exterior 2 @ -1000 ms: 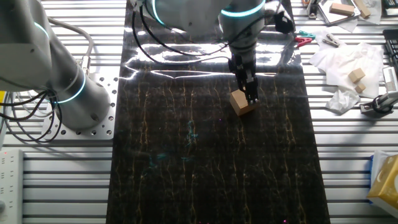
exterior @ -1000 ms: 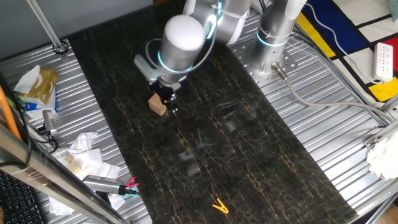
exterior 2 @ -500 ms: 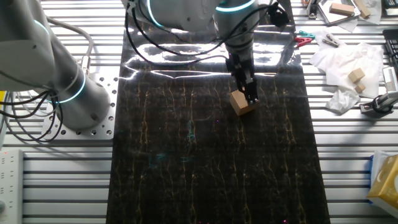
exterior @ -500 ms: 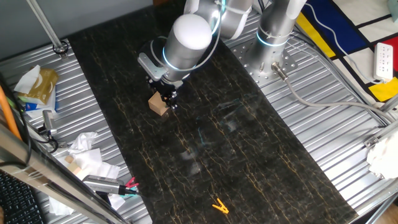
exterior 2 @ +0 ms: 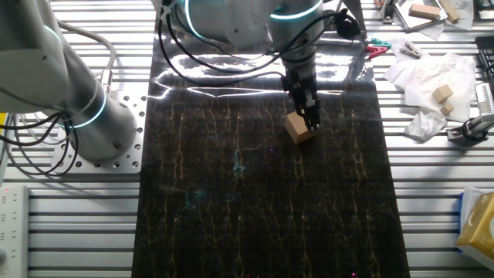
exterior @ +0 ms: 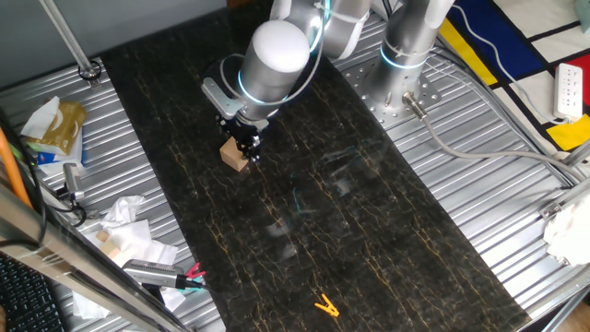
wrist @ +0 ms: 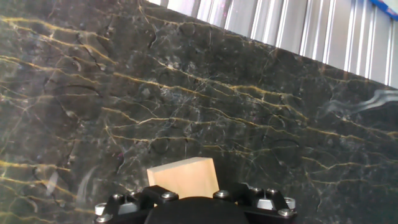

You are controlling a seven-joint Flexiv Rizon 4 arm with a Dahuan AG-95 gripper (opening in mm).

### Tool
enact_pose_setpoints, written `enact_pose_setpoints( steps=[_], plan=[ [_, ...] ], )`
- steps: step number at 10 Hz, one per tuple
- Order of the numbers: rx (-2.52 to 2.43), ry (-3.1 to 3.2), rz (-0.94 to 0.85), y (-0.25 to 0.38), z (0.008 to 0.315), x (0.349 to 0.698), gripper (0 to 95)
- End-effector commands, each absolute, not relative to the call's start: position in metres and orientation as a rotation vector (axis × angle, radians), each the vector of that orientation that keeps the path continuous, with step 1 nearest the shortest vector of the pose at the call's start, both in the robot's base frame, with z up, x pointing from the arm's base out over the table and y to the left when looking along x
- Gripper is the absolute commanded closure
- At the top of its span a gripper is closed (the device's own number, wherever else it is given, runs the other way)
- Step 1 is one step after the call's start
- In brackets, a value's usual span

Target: Approach and touch the side of the small block

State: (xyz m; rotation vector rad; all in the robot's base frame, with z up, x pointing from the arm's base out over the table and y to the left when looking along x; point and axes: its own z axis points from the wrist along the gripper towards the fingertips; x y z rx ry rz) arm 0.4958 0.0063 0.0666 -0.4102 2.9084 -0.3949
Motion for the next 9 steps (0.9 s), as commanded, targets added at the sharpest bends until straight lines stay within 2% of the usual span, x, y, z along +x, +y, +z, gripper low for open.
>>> enact_pose_setpoints(
  steps=[1, 6, 9],
  plan=[
    [-0.436, 2.884, -0.421, 0.0039, 0.0639, 0.4992, 19.0],
    [-0.534, 2.838, -0.53, 0.001, 0.0646, 0.5042, 19.0],
    [-0.488, 2.851, -0.494, 0.001, 0.0647, 0.5046, 19.0]
  ],
)
